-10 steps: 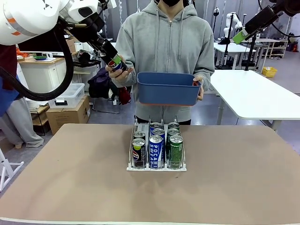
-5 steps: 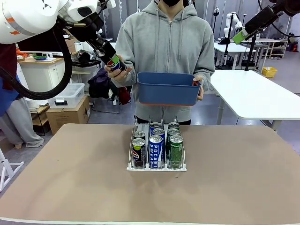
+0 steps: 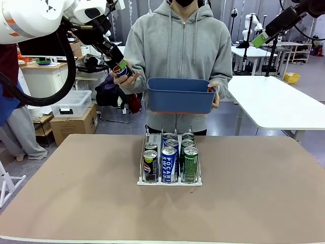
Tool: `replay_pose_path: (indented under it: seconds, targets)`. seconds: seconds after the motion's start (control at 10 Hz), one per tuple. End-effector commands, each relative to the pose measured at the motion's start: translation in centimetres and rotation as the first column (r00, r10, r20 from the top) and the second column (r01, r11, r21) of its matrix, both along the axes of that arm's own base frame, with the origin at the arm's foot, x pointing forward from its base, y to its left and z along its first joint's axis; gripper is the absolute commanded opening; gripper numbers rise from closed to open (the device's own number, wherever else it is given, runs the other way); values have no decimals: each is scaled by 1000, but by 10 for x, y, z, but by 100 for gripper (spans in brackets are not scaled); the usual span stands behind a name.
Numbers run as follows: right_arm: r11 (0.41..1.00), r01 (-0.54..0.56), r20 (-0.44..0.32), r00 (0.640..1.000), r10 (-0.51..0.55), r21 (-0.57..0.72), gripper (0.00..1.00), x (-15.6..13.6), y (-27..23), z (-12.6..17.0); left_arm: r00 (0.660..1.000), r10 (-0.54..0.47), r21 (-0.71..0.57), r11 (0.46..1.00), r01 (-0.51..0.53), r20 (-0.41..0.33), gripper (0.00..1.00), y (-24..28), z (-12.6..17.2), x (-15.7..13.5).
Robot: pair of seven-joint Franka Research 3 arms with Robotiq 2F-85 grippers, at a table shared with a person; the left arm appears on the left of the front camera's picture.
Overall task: Fill the beverage cans into the dispenser.
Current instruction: Pick up the Pepsi coke handed by the human, then place the picked Pepsi coke in the line of the Automatic Can Dispenser with the same cans.
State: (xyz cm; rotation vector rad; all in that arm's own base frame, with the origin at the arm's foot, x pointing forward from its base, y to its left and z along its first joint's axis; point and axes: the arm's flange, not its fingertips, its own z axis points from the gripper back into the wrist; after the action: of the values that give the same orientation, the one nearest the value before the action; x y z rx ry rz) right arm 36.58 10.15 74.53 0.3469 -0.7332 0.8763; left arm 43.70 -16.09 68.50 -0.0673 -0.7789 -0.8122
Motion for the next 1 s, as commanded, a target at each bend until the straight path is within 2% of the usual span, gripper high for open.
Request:
replay_pose_path:
  seconds: [0.0,0.1,0.2,0.9]
  targets:
    - [1000,-4,-8,1000,4,-1,91,-1,-1,0,1000,-11,-4,1000,11,-10,17,4,-1,-6]
    - [1000,-4,-8,1000,4,-1,91,-1,-1,0,1000,-8,-55,998,7,-13,41,6,0,-4]
    - [1000,-4,-8,1000,4,-1,91,-1,-1,0,1000,-1,1,1000,1,0,41,0,0,-1]
    - [1000,-4,-8,1000,4,-1,91,-1,-1,0,1000,-1,1,1000,1,0,41,0,0,-1]
